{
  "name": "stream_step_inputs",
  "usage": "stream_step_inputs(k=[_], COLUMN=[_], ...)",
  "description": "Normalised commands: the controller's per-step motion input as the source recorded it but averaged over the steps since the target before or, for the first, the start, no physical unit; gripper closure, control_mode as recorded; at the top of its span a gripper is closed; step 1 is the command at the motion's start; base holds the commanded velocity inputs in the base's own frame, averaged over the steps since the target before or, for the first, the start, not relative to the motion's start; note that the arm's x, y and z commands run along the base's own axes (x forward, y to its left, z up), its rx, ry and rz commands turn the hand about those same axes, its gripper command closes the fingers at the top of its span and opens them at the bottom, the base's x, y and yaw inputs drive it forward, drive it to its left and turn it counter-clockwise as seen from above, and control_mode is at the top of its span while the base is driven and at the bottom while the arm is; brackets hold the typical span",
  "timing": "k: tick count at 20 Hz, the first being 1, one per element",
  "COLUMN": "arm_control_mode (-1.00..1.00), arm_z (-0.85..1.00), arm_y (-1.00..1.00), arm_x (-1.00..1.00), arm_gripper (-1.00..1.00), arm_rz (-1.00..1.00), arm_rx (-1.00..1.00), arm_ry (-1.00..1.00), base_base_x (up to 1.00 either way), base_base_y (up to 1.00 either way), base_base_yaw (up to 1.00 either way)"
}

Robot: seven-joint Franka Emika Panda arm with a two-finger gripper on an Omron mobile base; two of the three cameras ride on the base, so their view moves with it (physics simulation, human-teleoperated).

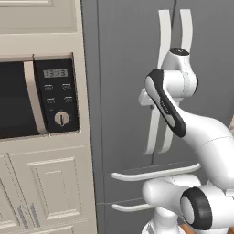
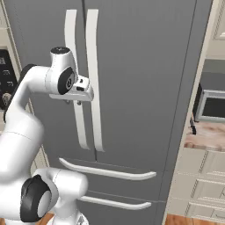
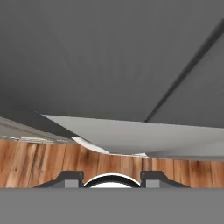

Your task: Retrieve the butter from the fridge and place it on a plate on the dining table. Then retrieve the butter knife by the fridge and place it near the plate.

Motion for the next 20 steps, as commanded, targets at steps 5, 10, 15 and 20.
stream_step_inputs(k=[5, 10, 15, 20], arm_control_mode=[1.00, 1.00, 1.00, 1.00], arm_z=[0.00, 0.00, 0.00, 0.00], arm_y=[0.00, 0.00, 0.00, 0.00], arm_x=[0.00, 0.00, 0.00, 0.00], arm_gripper=[-1.00, -1.00, -1.00, -1.00], arm_rz=[0.00, 0.00, 0.00, 0.00], arm_rx=[0.00, 0.00, 0.00, 0.00], arm_ry=[0.00, 0.00, 0.00, 0.00], base_base_x=[-0.28, -0.55, -0.32, 0.00], base_base_y=[-0.09, -0.41, -0.59, -0.23], base_base_yaw=[-0.03, 0.00, 0.04, 0.02])
